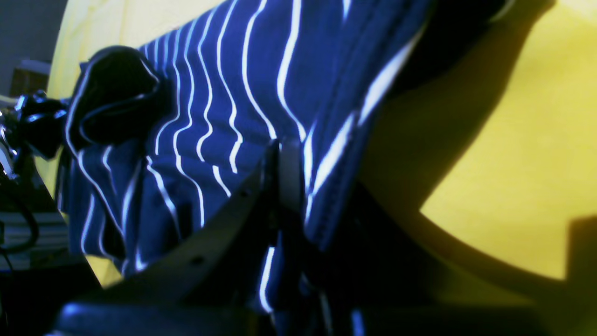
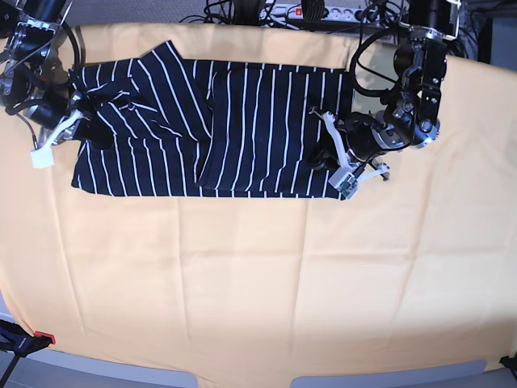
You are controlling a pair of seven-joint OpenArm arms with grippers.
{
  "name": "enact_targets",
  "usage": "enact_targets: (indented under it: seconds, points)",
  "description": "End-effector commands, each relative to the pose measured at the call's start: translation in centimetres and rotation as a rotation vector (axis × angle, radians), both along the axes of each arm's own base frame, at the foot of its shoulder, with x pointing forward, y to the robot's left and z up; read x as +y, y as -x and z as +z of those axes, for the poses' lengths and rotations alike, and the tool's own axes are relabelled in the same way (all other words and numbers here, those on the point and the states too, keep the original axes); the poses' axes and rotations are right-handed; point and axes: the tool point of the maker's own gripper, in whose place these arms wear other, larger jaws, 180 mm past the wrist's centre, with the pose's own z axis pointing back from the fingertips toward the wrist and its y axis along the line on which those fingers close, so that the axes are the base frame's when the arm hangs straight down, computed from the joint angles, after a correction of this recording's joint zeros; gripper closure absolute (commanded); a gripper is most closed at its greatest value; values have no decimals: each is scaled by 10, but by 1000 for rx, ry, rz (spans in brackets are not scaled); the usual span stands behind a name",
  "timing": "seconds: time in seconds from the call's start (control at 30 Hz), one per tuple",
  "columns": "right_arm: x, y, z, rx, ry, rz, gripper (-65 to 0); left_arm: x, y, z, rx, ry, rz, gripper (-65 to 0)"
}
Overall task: Fold the T-shirt properly
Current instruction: 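Fold the sleeve end with the right gripper onto the shirt body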
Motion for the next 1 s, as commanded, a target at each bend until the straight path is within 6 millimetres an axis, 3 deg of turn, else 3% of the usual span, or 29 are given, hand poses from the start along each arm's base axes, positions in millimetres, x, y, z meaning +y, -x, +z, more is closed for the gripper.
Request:
enact_targets:
  seconds: [0.0, 0.23, 0.4, 0.63, 0.77, 0.97]
  points:
    - [-22, 0, 6, 5, 76, 0, 0, 19, -3, -5, 19, -91, 29, 0]
    - [-56, -17, 45, -88, 238, 29, 0, 24, -22, 7, -9, -104, 63, 0]
    - [-94, -29, 63, -116, 435, 28, 0, 24, -23, 8, -14, -104, 63, 0]
    - [-123, -45, 100, -159, 571, 49, 0, 26, -23, 7, -16, -118, 64, 0]
    - [-114, -54, 131, -216, 626, 55, 0, 26, -24, 8, -16, -118, 64, 0]
    - [-41, -53, 166, -376, 622, 156, 0, 26, -18, 3, -2, -117, 63, 0]
